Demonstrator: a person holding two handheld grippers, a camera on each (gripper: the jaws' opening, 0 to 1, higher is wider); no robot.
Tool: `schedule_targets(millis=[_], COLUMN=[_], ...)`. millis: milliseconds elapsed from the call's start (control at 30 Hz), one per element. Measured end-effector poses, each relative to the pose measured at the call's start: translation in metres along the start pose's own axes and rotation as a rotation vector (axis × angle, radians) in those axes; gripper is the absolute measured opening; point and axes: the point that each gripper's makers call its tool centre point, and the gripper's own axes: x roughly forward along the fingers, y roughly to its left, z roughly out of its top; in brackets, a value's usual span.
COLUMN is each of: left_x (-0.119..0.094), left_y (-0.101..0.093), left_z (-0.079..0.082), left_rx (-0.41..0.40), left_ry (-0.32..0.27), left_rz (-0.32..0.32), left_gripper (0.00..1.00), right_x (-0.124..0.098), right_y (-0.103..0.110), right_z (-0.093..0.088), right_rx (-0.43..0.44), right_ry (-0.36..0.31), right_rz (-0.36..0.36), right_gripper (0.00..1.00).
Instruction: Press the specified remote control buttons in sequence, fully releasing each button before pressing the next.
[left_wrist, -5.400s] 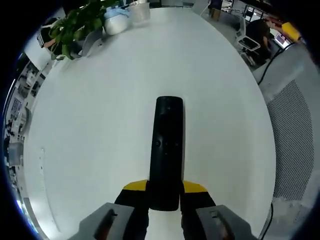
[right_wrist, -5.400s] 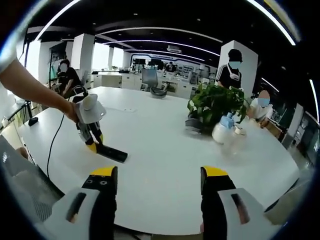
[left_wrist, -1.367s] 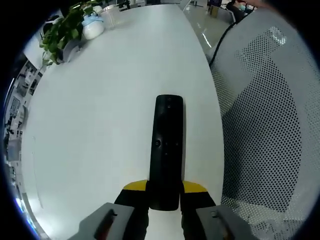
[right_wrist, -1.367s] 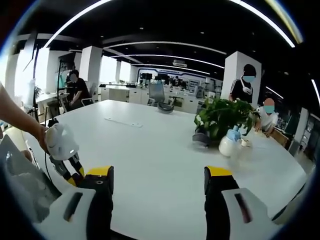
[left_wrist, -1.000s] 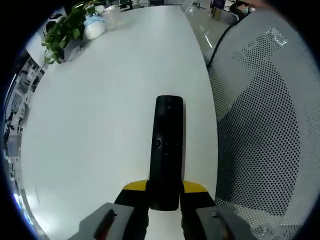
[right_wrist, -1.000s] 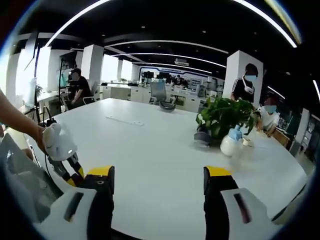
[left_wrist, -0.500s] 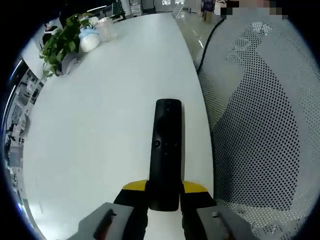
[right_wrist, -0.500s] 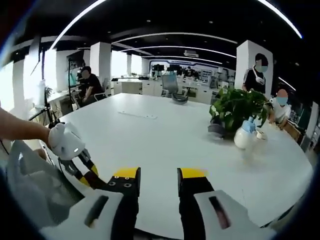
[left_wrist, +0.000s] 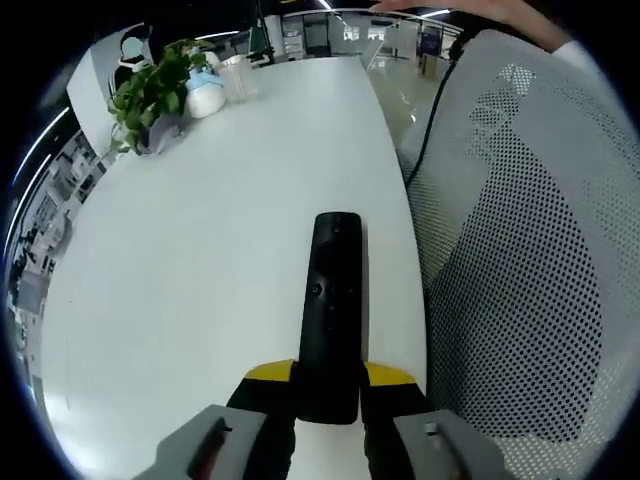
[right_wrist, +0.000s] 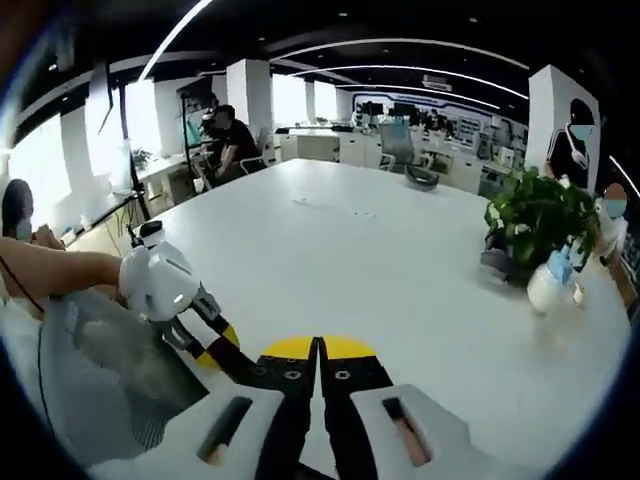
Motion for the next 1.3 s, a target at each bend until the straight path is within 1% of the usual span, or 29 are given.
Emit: schedule_targets(millis=[67,100,167,233,400,433,500,567,667,733,767,800,867,900,933,1000,1033,1100,1133,1233,1267,1300], left_x=[0.001,0.001,0.001,0.001,0.000,0.000,0.001,0.000,0.000,0.000,0.000,0.000,0.000,0.000,0.001,0.001,0.001,0.001,0.001,0.002,0.002,0.002], left_y=[0.000,0.000,0.000,0.000,0.000,0.000,0.000,0.000,0.000,0.000,0.000,-0.001,-0.001,-0.001,-0.001,-0.001,-0.001,-0.001,-0.001,-0.002,-0.003,-0.003], left_z=[0.001,0.001,0.001,0.001,0.001,0.001,0.001,0.002,0.002,0.002,0.002,0.003,0.003,0.003,0.003,0.003,0.003,0.004,0.004,0.005,0.005,0.006], left_rx=[-0.005,-0.004,0.001,0.010,0.015,0.014,0.010,0.010,0.008,0.011,0.013,0.015,0.021,0.022,0.020,0.017,0.017,0.018,0.019,0.028,0.030,0.031], left_ry=[-0.004,-0.005,-0.012,-0.023,-0.032,-0.033,-0.039,-0.046,-0.051,-0.054,-0.055,-0.056,-0.056,-0.057,-0.057,-0.058,-0.057,-0.056,-0.055,-0.051,-0.051,-0.050], left_rz=[-0.001,-0.001,-0.003,-0.006,-0.008,-0.009,-0.010,-0.009,-0.009,-0.005,-0.004,-0.003,-0.004,-0.006,-0.006,-0.006,-0.005,-0.006,-0.006,-0.011,-0.012,-0.013], left_gripper=[0.24,0.24,0.24,0.24,0.24,0.24,0.24,0.24,0.24,0.24,0.24,0.24,0.24,0.24,0.24,0.24,0.24,0.24,0.24,0.24,0.24,0.24], right_x=[0.014,0.020,0.034,0.044,0.062,0.065,0.072,0.075,0.081,0.082,0.081,0.081,0.083,0.084,0.084,0.085,0.083,0.082,0.080,0.080,0.079,0.079], right_y=[0.001,0.003,0.011,0.015,0.015,0.015,0.016,0.017,0.017,0.017,0.018,0.017,0.018,0.019,0.020,0.024,0.032,0.037,0.039,0.035,0.034,0.034], right_z=[-0.002,-0.006,-0.018,-0.027,-0.042,-0.047,-0.050,-0.053,-0.059,-0.065,-0.071,-0.073,-0.076,-0.082,-0.083,-0.087,-0.090,-0.096,-0.103,-0.116,-0.121,-0.122], right_rx=[-0.037,-0.038,-0.023,0.009,0.010,0.012,0.014,0.015,0.026,0.038,0.037,0.029,-0.002,-0.008,-0.010,-0.010,0.014,0.050,0.052,0.033,0.045,0.052], right_ry=[0.030,0.053,0.112,0.141,0.185,0.212,0.225,0.249,0.253,0.270,0.301,0.321,0.328,0.355,0.365,0.380,0.400,0.432,0.469,0.524,0.550,0.558], right_rz=[0.012,0.028,0.083,0.105,0.116,0.124,0.132,0.133,0.136,0.137,0.139,0.137,0.127,0.129,0.130,0.155,0.202,0.228,0.239,0.217,0.211,0.211], right_gripper=[0.00,0.00,0.00,0.00,0.00,0.00,0.00,0.00,0.00,0.00,0.00,0.00,0.00,0.00,0.00,0.00,0.00,0.00,0.00,0.00,0.00,0.00])
